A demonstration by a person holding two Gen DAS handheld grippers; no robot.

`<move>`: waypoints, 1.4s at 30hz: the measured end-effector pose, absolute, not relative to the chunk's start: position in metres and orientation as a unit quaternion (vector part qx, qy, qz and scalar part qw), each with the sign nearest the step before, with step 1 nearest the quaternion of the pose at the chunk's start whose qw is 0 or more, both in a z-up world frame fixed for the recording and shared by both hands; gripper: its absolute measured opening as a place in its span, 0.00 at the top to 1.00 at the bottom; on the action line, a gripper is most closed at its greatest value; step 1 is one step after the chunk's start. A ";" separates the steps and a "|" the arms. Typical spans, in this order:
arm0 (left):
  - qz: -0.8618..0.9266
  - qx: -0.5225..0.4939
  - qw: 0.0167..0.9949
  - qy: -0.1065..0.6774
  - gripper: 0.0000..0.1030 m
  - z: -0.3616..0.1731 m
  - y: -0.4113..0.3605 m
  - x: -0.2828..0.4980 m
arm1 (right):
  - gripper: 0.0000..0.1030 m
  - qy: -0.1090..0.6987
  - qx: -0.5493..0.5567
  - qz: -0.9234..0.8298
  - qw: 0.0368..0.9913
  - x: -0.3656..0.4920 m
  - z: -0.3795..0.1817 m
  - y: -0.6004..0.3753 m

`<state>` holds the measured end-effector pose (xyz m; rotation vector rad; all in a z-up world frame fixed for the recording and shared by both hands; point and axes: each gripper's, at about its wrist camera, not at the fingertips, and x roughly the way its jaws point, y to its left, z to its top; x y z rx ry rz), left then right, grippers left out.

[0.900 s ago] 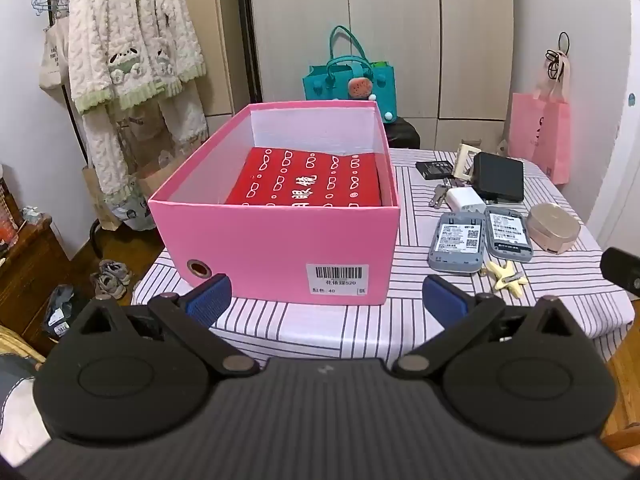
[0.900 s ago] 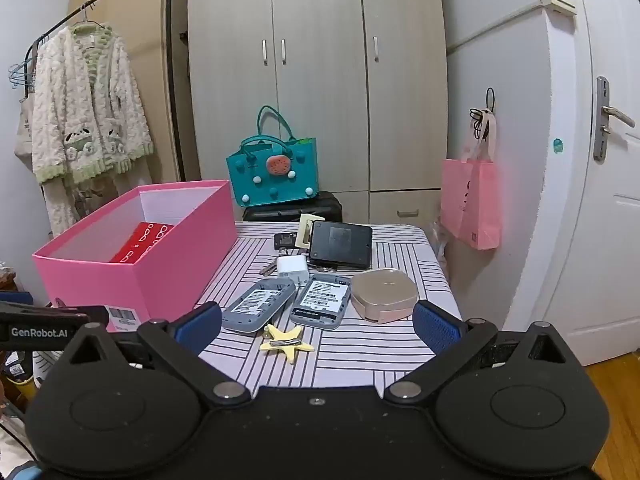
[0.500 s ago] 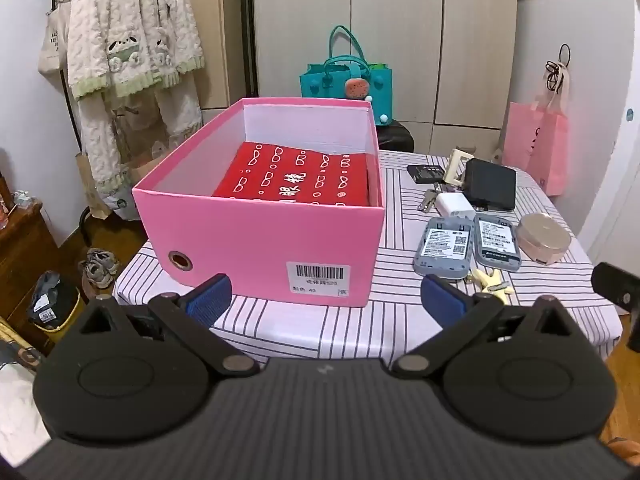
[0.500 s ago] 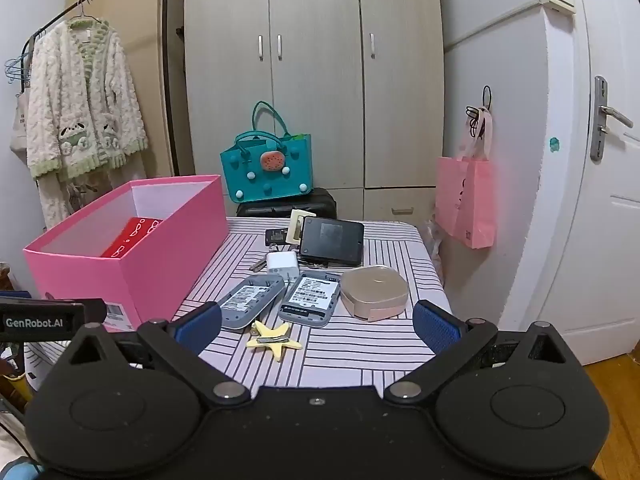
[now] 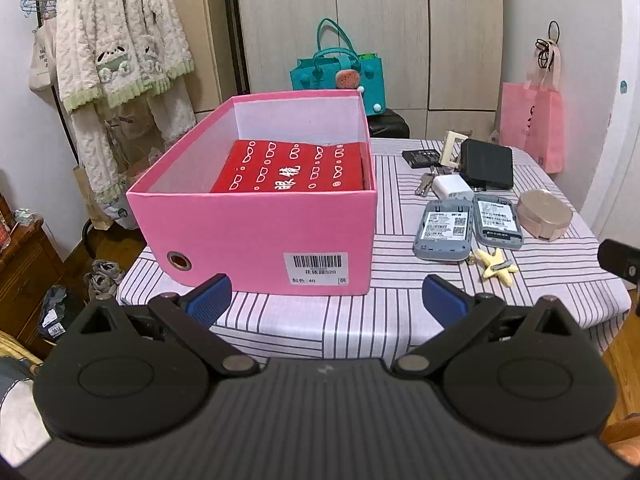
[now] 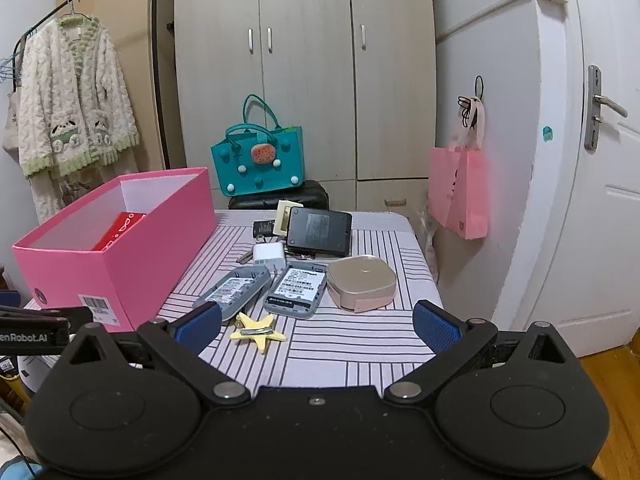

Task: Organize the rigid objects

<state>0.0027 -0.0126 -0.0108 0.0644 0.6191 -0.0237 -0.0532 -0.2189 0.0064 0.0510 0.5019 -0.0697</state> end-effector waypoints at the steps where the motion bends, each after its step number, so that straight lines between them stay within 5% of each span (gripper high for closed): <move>1: -0.012 0.030 0.951 0.306 0.00 -0.012 -0.012 0.003 | 0.00 0.250 0.024 -0.034 0.967 -0.053 0.006 -0.219; 42: -0.029 0.028 0.953 0.302 0.00 -0.017 -0.008 -0.001 | 0.00 0.233 0.027 -0.015 0.972 -0.060 0.004 -0.212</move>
